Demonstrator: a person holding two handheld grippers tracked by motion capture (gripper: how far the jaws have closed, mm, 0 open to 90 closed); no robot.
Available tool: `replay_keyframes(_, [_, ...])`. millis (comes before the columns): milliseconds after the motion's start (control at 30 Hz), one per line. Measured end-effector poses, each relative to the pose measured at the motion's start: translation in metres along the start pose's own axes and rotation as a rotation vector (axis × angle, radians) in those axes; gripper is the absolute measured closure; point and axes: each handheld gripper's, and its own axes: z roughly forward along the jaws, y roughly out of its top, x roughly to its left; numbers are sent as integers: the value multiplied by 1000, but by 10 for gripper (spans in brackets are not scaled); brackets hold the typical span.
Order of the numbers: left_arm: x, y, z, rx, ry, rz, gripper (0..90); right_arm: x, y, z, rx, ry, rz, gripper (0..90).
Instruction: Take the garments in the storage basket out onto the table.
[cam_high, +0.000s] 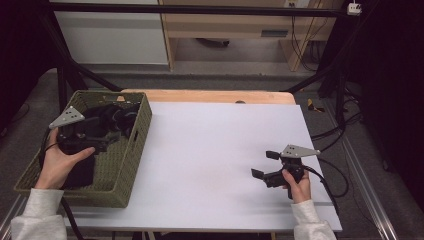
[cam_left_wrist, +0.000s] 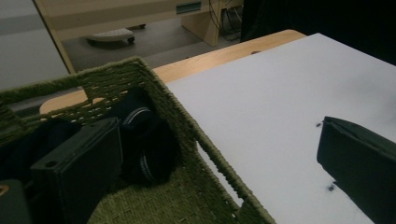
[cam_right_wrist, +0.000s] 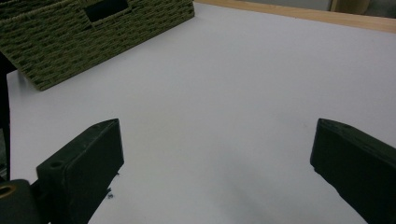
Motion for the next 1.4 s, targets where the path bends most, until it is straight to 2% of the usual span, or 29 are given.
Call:
replay_keyframes(367, [18,10,1,43,57,17,0,0,0,0,2,0,1,27])
replay_keyframes(567, [35,13,2,99,112,21,0,0,0,-1,-2,-3,1,27])
replay_keyframes(633, [44,12,3,125,144,8,0,0,0,0,2,-3,-1,28])
replay_keyframes(667, [44,12,3,125,144,8,0,0,0,0,2,-3,-1,28])
replay_keyframes(700, [50,11,3,130,168,-2,0,0,0,0,4,-2,0,27])
replay_keyframes(933, [63,2,8,149,203,-21,0,0,0,1,5,-5,-3,27])
replay_keyframes(1167, [78,-11,19,210,270,-45,0,0,-1,2,13,-2,-4,27])
replay_keyframes(1300, [84,-17,29,259,291,-41,0,0,-1,3,14,-4,-4,28])
replay_keyframes(1400, [88,-19,33,274,302,-38,0,0,-1,3,16,-3,-5,28])
